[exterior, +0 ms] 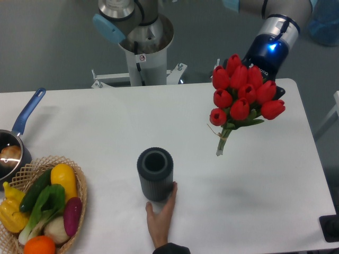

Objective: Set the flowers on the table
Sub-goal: 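Hold the red tulip bouquet above the table beside the gray vase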

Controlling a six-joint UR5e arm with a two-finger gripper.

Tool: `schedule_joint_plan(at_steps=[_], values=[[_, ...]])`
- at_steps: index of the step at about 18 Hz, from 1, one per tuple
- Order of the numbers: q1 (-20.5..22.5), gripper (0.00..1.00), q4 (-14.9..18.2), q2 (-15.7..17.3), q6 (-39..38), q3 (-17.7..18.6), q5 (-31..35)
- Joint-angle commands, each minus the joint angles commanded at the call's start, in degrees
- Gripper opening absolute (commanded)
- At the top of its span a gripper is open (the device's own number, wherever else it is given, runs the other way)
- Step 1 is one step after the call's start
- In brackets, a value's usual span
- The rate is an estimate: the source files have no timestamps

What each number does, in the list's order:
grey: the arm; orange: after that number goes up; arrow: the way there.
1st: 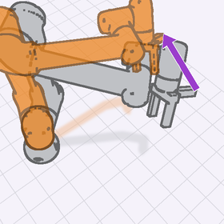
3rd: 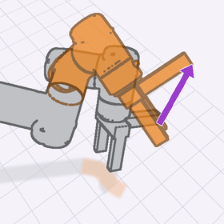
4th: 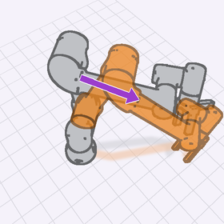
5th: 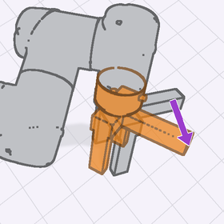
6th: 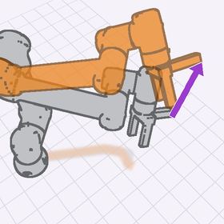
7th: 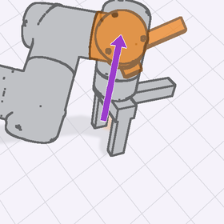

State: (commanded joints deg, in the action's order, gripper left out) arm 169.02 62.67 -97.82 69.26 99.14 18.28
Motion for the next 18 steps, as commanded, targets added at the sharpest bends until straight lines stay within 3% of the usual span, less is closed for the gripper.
schedule_joint_plan(at_steps=[2,8,14,18], values=[[-0.2,0.53,-0.2,0.7,1.0,1.4,-0.1],[1.1,0.53,0.0,0.9,0.7,1.0,0.4],[1.0,0.53,0.3,3.9,0.4,0.8,10.2],[0.7,0.52,0.4,4.7,0.4,-0.8,20.7]])
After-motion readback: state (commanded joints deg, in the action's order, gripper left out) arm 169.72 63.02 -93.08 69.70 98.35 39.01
